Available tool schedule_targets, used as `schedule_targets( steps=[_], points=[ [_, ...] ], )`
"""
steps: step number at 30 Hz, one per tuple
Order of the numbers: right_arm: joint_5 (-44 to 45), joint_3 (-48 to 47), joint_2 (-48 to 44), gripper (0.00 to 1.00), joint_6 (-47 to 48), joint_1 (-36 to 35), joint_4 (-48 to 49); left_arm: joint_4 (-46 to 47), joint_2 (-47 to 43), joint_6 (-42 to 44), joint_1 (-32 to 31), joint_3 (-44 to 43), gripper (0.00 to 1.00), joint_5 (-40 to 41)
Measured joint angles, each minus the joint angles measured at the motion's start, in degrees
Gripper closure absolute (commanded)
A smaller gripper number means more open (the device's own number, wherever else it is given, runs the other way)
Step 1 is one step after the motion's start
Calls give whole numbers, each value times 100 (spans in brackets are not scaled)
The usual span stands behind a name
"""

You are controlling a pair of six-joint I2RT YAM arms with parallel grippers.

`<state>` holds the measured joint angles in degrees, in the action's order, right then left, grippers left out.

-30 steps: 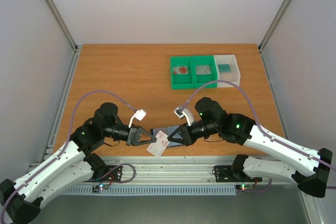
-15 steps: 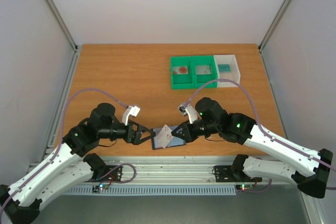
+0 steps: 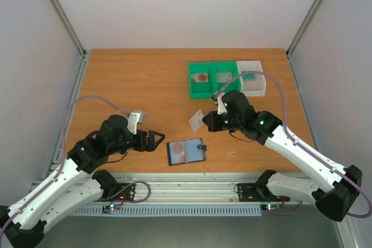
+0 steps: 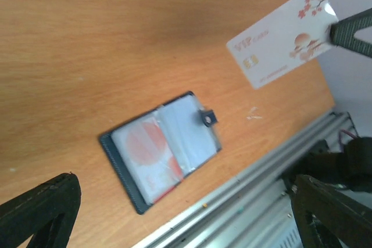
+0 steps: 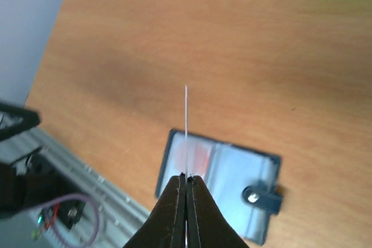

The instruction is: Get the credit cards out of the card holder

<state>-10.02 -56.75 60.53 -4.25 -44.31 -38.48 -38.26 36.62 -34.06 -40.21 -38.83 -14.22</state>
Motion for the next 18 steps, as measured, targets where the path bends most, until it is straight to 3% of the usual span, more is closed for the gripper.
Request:
schedule_targets(
  steps=[8,18],
  points=[
    [-9,-131,706,99,129,1480,361,-17,2,-20,0,13,1,870],
    [437,-962,1733,99,750,2441,638,-13,-103,-17,0,199,1,1145]
  ],
)
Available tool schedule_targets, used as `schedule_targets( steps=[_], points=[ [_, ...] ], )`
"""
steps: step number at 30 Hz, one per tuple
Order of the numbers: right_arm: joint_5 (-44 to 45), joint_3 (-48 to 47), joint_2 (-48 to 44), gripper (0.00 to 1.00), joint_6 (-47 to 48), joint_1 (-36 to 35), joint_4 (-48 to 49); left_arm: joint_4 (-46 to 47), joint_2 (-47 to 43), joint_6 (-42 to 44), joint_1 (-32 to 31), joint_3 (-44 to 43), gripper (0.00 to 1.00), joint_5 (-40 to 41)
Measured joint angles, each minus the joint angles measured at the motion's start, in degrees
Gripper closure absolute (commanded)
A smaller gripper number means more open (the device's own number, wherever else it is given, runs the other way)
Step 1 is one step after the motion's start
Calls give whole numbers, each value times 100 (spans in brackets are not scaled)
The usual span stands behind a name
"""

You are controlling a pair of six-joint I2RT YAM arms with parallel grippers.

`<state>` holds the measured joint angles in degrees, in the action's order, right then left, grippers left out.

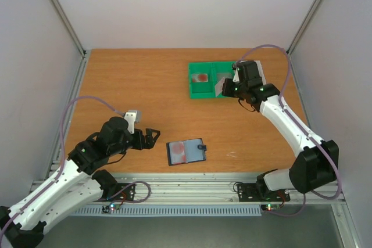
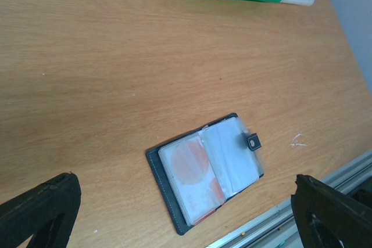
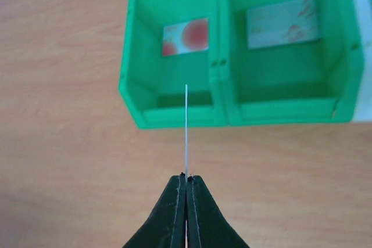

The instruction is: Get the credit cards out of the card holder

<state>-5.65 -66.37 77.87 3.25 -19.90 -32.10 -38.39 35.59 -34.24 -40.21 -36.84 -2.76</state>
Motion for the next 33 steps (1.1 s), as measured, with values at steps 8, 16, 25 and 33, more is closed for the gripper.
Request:
schedule_targets(
  steps=[8,16,25,33],
  points=[
    [352,-603,872,99,365,459,402,7,-11,-37,0,35,1,4],
    [651,-791,1862,99,577,627,1161,48,-85,-219,0,236,1,4],
    [651,-1443,2778,99,601,723,1438,48,-63,-203,0,247,1,31],
    [299,-1596,3222,99,551,872,1526,46,24,-144,0,247,1,55]
  ],
)
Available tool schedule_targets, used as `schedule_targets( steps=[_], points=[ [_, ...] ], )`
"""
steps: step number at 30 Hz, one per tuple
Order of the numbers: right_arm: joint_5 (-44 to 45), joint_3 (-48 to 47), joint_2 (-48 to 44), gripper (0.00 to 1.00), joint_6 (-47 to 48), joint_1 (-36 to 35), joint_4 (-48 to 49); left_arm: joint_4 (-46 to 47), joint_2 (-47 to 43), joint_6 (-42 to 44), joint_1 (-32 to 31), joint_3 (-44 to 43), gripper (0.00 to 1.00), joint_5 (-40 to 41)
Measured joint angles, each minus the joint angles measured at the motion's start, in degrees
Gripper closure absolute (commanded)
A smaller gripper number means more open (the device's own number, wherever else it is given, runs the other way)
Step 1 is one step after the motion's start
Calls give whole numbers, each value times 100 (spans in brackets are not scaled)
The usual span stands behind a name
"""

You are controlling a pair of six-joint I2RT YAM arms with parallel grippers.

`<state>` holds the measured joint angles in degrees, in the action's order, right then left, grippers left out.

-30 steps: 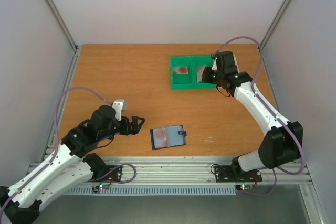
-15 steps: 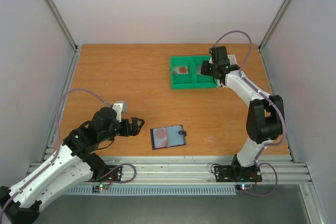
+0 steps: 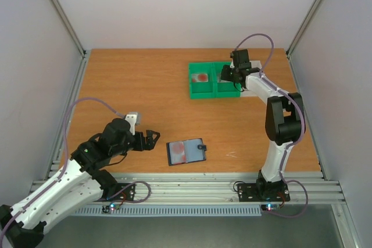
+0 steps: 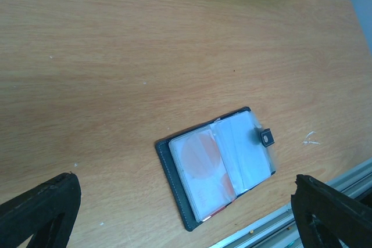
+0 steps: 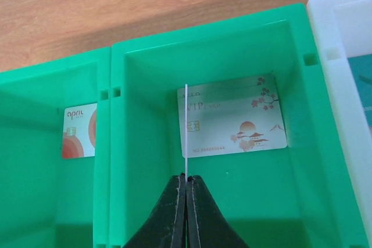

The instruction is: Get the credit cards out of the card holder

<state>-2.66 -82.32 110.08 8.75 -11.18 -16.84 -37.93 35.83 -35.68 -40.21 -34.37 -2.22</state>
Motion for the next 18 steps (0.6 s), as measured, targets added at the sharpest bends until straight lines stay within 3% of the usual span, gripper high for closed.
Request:
schedule_targets(
  steps=[18],
  points=[
    [-636,-234,601,94,-142,256,212,4,175,-116,0,0,1,-37]
  ],
)
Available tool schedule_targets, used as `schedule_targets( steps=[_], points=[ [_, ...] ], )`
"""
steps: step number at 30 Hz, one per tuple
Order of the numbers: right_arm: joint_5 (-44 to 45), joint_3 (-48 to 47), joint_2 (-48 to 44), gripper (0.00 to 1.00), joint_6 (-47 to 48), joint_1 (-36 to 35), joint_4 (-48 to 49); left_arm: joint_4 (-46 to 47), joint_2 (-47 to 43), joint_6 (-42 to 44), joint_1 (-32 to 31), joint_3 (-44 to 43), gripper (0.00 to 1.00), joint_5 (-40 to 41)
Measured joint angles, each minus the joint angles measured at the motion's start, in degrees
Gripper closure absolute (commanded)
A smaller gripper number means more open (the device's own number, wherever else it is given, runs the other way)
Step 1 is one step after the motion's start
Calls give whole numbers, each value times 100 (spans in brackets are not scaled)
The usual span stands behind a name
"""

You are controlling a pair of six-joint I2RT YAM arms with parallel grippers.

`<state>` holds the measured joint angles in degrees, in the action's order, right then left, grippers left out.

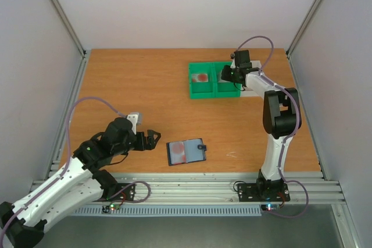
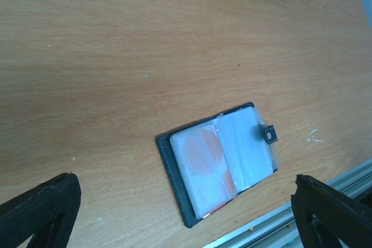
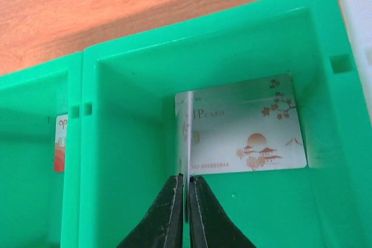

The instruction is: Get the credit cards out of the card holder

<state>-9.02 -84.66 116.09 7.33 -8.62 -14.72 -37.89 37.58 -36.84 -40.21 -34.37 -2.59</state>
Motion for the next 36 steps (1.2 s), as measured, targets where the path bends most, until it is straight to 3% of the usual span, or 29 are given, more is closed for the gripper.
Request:
schedule_targets(
  steps=[9,23,36],
  points=[
    [-31,-144,195,91,-2,57,55,66,72,-63,0,0,1,-81],
    [20,-560,474,79,4,136,-249,83,81,-155,0,2,1,-79],
    [302,-1012,466,62,20,136,-1027,31,55,-168,0,2,1,17]
  ],
)
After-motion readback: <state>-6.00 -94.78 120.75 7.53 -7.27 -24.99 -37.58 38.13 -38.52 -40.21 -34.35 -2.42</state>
